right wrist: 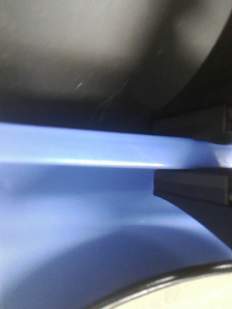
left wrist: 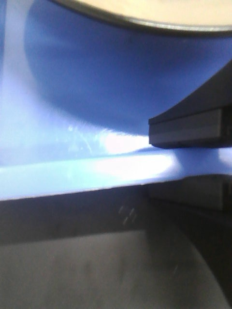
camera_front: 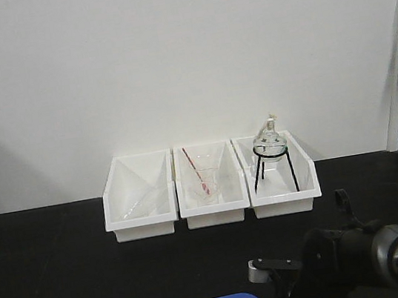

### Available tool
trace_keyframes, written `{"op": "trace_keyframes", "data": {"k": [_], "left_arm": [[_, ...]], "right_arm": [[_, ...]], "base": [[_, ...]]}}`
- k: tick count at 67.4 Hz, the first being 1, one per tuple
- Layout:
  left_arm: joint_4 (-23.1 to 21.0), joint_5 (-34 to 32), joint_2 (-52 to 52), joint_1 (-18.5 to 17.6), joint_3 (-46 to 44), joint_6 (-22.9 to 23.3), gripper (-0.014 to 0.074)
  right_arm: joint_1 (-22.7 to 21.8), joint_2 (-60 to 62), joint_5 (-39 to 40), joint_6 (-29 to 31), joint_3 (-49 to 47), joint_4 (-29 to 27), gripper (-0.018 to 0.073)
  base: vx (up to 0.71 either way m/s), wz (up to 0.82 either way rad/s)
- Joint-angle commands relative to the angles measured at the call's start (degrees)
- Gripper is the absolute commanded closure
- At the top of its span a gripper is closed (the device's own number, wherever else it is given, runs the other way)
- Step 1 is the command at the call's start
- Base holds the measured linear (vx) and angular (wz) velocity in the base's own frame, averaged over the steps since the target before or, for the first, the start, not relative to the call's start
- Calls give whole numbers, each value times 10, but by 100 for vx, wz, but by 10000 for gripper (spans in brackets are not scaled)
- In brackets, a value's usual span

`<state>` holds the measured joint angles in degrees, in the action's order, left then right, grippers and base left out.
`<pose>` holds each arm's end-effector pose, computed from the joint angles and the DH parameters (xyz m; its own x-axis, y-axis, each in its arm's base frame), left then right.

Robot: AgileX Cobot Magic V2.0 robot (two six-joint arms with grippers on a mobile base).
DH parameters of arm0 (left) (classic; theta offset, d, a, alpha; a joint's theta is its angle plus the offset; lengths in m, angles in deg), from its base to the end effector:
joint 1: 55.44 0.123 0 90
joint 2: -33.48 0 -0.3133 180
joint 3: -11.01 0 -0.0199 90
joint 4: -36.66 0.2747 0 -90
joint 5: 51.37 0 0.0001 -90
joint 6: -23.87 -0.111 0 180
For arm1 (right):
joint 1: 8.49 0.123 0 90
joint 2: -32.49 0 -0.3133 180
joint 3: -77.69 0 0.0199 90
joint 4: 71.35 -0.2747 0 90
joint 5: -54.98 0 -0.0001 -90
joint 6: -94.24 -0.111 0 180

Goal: Place disk in tray to left cabinet
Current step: 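Grip opposite edges of the blue tray with both grippers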

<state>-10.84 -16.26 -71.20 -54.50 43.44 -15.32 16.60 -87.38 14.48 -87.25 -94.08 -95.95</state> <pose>0.3118 -0.0420 0.1425 -0.9578 -0.0563 -0.2820 0.0697 0.9060 -0.4175 0.3589 0.2012 0.1372 -0.9871 -0.0867 -0.1348 -0.1273 0.9349 0.3312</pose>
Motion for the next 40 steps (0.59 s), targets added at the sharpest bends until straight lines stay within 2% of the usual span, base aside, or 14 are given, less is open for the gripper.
{"op": "trace_keyframes", "data": {"k": [1,13,26,40], "left_arm": [[-71,130,21,-13,-41,24,601],[-63,195,21,-13,-97,107,598],[-24,248,21,-13,-151,185,597],[-22,303,21,-13,-210,252,597]], "right_arm": [[4,49,2,6,-15,-62,569],[-12,79,-32,4,-16,-73,566],[-48,102,-70,2,-22,-101,564],[-87,108,-165,3,-84,-119,564]], "base": [[0,0],[0,0],[0,0],[0,0]]}}
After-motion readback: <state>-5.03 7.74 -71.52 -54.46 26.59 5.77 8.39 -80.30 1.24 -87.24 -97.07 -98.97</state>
